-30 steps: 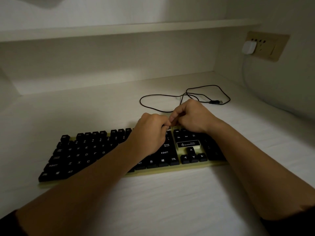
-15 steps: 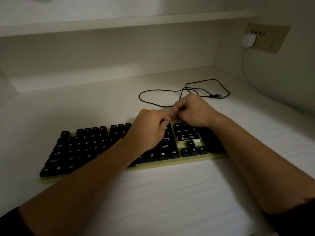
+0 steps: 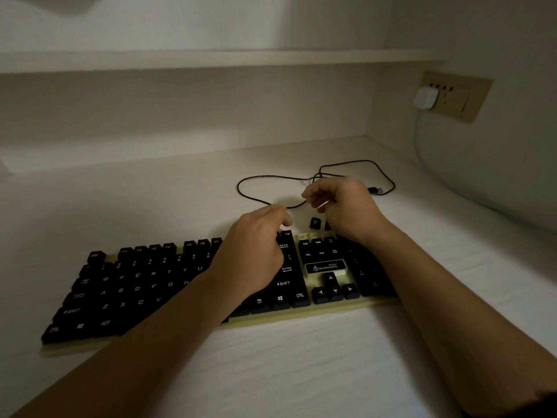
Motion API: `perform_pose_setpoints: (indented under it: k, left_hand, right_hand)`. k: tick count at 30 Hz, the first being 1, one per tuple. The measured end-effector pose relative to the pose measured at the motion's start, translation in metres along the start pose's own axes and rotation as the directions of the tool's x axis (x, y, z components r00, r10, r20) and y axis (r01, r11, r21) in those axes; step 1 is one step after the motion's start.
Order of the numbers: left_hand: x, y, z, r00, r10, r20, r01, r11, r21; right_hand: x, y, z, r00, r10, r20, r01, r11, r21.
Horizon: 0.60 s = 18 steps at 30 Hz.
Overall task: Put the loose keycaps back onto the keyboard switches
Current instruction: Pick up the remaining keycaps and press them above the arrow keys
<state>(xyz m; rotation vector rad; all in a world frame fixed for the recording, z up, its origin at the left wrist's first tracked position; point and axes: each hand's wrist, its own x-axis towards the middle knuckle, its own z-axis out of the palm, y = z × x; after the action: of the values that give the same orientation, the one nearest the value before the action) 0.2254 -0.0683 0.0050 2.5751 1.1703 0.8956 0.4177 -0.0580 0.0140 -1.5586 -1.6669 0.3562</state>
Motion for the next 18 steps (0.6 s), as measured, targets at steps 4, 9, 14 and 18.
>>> perform_pose_setpoints:
  k: [4,9,14,18]
  left_hand:
    - [0.000,0.003,-0.003,1.000,-0.015,0.026,0.013,0.996,0.092]
    - [0.002,0.001,-0.003,0.998,-0.050,0.024,0.049,0.997,0.055]
    - [0.018,-0.004,-0.003,0.989,-0.117,0.086,0.115,0.993,0.034]
    - [0.050,-0.003,0.000,0.965,-0.136,0.224,0.129,0.991,0.048]
  right_hand:
    - [0.003,0.007,-0.006,0.998,0.035,-0.044,-0.037,0.998,-0.045]
    - [0.004,0.013,-0.013,0.997,0.038,-0.068,-0.041,0.998,-0.042]
    - [0.003,0.015,-0.017,0.997,0.018,-0.071,-0.020,0.999,-0.037]
    - [0.003,0.017,-0.020,0.997,0.033,-0.069,-0.035,0.999,-0.022]
